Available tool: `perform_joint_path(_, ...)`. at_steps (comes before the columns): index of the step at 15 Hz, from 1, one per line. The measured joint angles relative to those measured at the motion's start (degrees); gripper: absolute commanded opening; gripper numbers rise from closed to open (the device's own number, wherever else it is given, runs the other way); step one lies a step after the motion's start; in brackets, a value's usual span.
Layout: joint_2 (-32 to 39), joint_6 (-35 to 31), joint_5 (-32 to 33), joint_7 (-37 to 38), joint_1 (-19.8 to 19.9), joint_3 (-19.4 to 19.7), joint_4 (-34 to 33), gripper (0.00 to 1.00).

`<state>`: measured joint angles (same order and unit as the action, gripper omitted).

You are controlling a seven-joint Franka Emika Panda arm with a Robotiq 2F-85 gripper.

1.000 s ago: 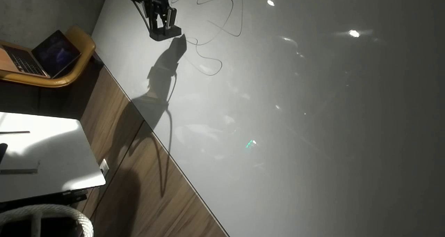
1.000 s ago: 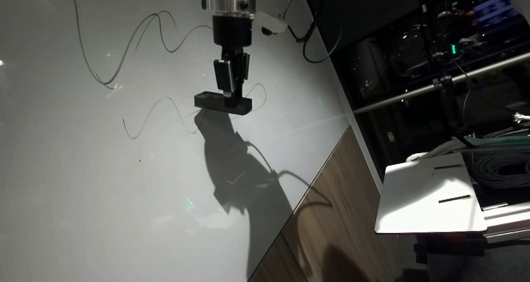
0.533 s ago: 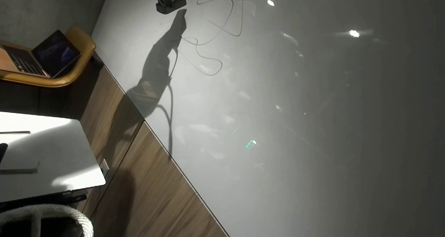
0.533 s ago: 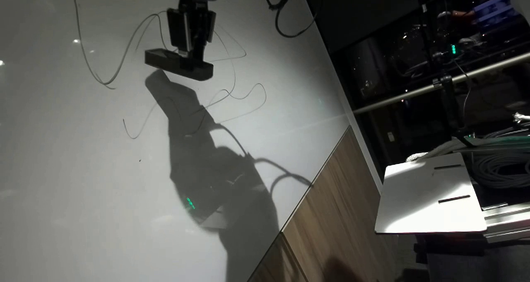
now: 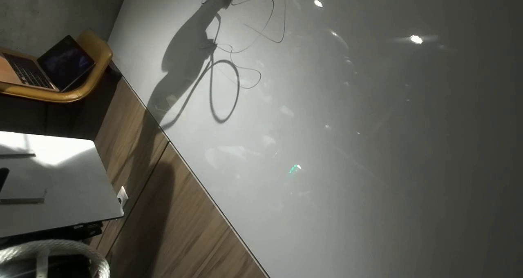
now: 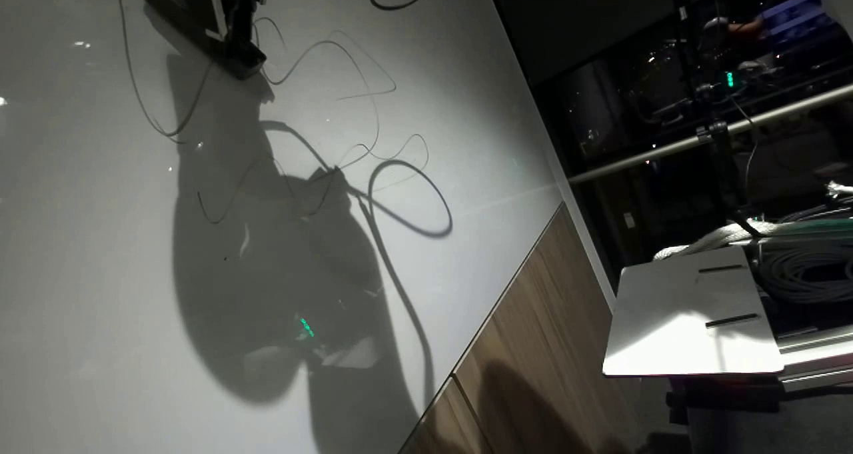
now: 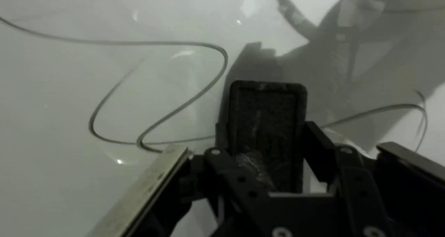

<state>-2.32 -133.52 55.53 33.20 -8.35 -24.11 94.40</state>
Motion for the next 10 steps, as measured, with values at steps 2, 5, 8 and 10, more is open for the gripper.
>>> perform_joint_path(2,3.07,3.93,4.20,2.63,-2.56,0.03,-3.14,0.30)
perform_joint_path(5,7.48,9.39,8.05,4.46,-7.24,0.13,-7.55,0.30)
perform_joint_path(8,12.82,13.14,9.58,4.56,-12.11,0.37,-12.52,0.30)
perform_joint_path(10,16.35,14.45,9.63,4.55,-15.05,0.85,-15.55,0.30)
